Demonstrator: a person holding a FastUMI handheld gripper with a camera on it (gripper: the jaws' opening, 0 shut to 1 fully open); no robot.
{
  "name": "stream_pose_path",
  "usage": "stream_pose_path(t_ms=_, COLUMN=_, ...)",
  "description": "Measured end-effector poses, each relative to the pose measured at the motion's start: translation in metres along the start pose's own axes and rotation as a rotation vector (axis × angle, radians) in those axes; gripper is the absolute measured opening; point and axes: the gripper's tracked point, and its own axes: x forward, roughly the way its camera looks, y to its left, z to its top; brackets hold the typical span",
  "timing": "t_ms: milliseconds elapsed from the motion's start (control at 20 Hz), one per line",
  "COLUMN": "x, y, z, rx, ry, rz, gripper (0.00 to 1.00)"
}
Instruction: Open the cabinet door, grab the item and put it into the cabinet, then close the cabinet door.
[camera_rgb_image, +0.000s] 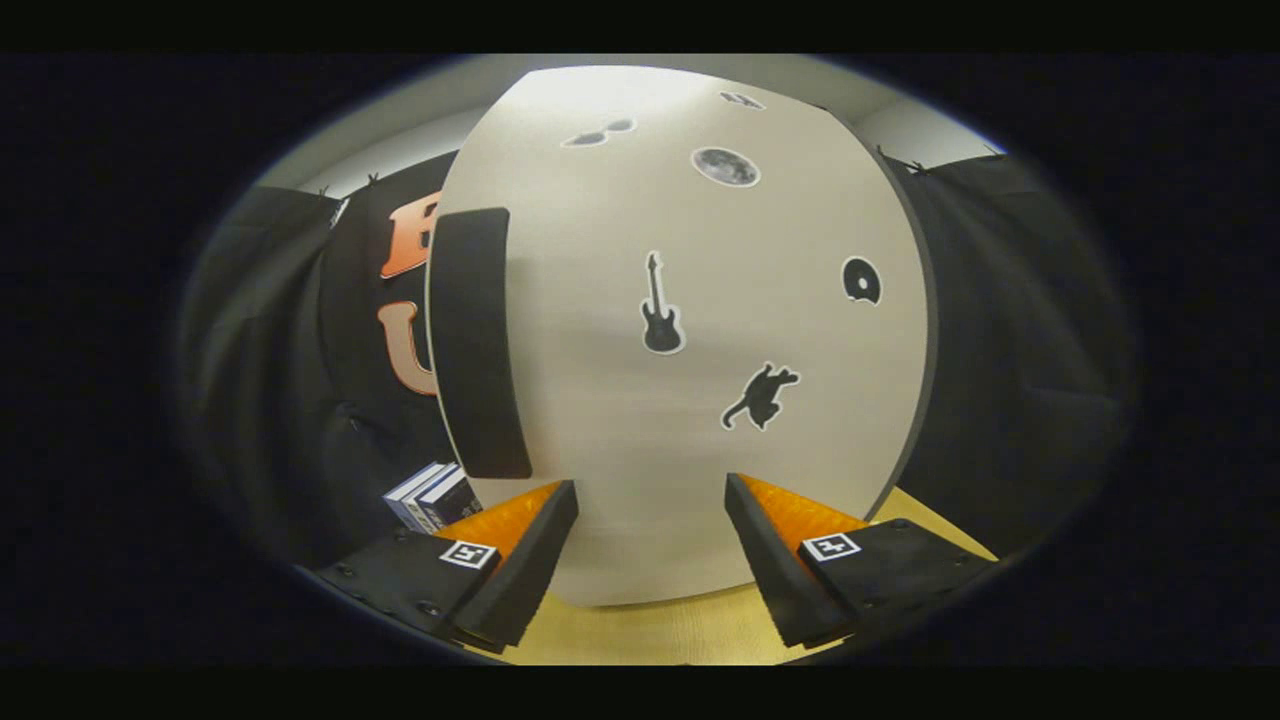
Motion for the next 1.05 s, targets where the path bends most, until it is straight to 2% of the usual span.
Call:
stream_pose_path(t_ms=500, x=-0.123, y=-0.032, z=0.062, rx=0.042, ry=-0.098, rz=-0.109, gripper=0.96)
stream_pose_path(t_ms=1050, x=-0.179, y=-0.031, z=0.079, rx=0.024, ry=-0.147, rz=-0.119, gripper=0.97)
